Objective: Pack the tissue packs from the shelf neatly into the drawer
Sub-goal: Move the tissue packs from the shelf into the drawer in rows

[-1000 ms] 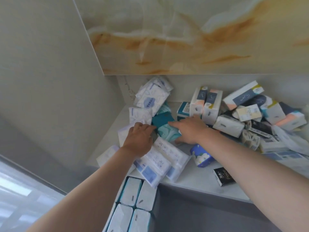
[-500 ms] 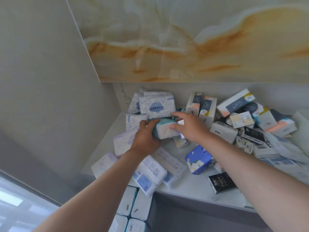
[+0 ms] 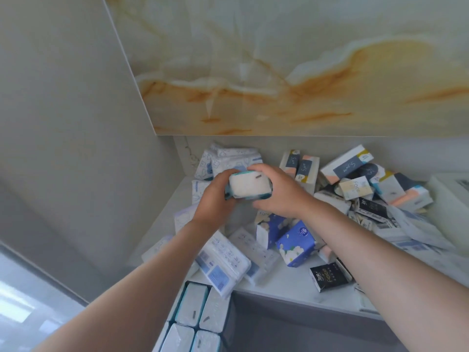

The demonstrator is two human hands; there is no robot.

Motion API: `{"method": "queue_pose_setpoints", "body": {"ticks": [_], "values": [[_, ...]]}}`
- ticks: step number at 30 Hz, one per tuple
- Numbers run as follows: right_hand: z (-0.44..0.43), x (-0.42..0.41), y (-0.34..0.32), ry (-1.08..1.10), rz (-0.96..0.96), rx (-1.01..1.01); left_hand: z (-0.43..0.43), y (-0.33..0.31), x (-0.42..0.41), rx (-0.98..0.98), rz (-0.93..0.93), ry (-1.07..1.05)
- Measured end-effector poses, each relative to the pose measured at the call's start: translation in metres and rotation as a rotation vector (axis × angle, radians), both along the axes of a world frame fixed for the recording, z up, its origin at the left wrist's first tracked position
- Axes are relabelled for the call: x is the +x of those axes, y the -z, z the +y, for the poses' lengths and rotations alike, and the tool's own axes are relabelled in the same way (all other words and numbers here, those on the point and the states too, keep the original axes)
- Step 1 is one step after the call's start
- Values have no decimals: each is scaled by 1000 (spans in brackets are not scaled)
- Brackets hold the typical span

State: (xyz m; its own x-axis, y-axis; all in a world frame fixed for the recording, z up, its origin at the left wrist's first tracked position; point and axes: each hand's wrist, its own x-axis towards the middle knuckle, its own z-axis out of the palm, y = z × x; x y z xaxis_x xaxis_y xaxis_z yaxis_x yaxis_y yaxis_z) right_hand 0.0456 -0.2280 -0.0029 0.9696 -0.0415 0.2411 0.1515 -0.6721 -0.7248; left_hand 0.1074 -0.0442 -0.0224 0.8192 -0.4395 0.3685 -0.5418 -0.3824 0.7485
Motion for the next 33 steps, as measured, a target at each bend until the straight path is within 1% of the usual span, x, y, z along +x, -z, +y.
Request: {"method": "queue_pose_setpoints", "body": {"ticks": [3,6,8,11,15,18,20,22,24,26,28,31,33], "values": [[13,-14,-12,38,-101,53,10,-22,-16,-38,-85,27],[35,-34,-25,22,-46,179,37,-34,-37,3,-162,28],[52,-48,-29,-35,11,175,63,-37,-52,44,-153,33],[81,-67,-36,-130,95,93,102,-39,-73,39,-46,60],[120,-90,-32,-318,209,-154,158,-34,-97,50,98,92],[151,-107,-20,-437,155,-312,187,-23,-114,82,261,183],[171,-119,-11,-483,172,-404,201,-14,-120,102,339,189],[186,-127,-1,-487,244,-447,214,-5,-123,101,432,179],[195,-132,10,-499,239,-453,223,4,-125,124,513,227],[201,-136,20,-517,232,-478,229,15,-128,237,522,255],[204,-143,26,-505,273,-484,234,22,-130,386,527,250],[208,-151,23,-453,333,-426,243,25,-133,567,513,216],[214,-154,20,-414,398,-342,252,27,-136,685,492,153]]}}
